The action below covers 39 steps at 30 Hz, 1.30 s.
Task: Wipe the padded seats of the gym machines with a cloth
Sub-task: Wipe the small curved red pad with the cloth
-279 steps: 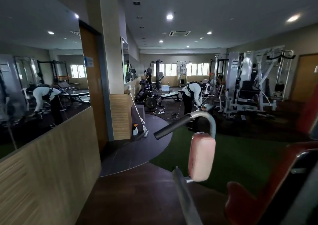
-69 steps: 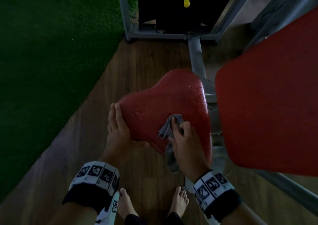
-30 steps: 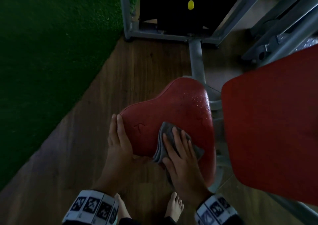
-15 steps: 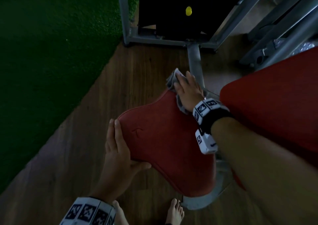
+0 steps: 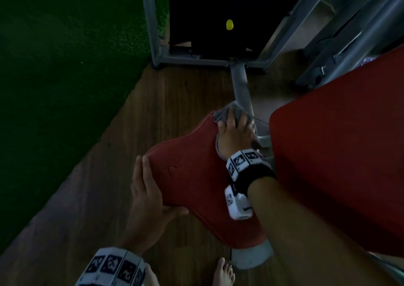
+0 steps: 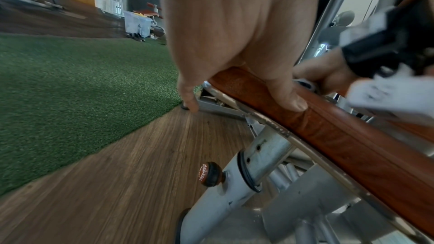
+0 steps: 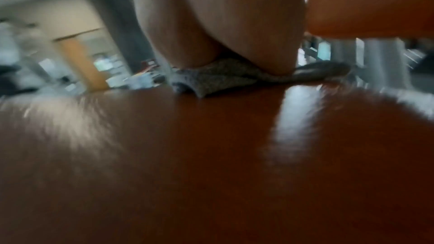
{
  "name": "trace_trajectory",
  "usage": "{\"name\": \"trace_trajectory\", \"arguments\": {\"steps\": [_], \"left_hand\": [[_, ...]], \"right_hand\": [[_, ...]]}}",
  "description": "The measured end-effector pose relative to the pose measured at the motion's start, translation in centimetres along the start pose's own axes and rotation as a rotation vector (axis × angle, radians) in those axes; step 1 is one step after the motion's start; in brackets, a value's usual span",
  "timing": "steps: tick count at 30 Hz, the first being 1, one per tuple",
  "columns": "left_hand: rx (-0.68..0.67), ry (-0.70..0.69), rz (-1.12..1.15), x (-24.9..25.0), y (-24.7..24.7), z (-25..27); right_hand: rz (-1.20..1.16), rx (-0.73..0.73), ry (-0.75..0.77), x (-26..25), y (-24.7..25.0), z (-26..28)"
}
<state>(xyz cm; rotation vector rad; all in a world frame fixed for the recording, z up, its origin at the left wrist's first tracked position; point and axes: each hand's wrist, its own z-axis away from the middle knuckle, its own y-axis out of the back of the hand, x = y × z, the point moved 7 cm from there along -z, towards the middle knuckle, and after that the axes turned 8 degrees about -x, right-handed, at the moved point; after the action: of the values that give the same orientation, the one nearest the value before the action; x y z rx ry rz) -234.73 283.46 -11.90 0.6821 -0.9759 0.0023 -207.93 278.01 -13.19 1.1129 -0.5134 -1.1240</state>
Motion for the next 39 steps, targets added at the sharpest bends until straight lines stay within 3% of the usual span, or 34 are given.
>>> {"name": "trace_trajectory", "arguments": {"steps": [2, 4, 9, 15, 18, 22, 26, 31, 39], "left_hand": [[-0.001, 0.006, 0.009, 0.0, 0.0, 0.0], [-0.011, 0.009, 0.009, 0.2, 0.0, 0.0], [-0.029, 0.059, -0.010, 0.4, 0.1, 0.2], [-0.048, 0.067, -0.025, 0.0, 0.0, -0.2], [-0.043, 0.067, -0.034, 0.3, 0.1, -0.1], [-0.019, 0.070, -0.035, 0.2, -0.1, -0.1], [0.004, 0.072, -0.072, 0.2, -0.1, -0.2], [0.024, 0.057, -0.087, 0.2, 0.0, -0.5], [0.034, 0.074, -0.091, 0.1, -0.1, -0.5]], "right_hand": [[0.051, 0.002, 0.285, -1.0, -0.4, 1.3], [0.069, -0.043, 0.463, -1.2, -1.6, 3.6], [0.046, -0.022, 0.657, 1.5, -3.9, 13.3], [-0.073, 0.022, 0.429, 9.3, -6.5, 22.2], [-0.104, 0.075, 0.287, 10.6, -5.4, 22.1], [-0.055, 0.131, 0.140, 9.8, -3.4, 18.0], [-0.100, 0.069, 0.155, 9.9, -2.4, 14.9], [-0.110, 0.030, 0.181, 10.2, -2.6, 16.8], [-0.126, -0.068, 0.147, 10.3, -2.2, 14.8]]}}
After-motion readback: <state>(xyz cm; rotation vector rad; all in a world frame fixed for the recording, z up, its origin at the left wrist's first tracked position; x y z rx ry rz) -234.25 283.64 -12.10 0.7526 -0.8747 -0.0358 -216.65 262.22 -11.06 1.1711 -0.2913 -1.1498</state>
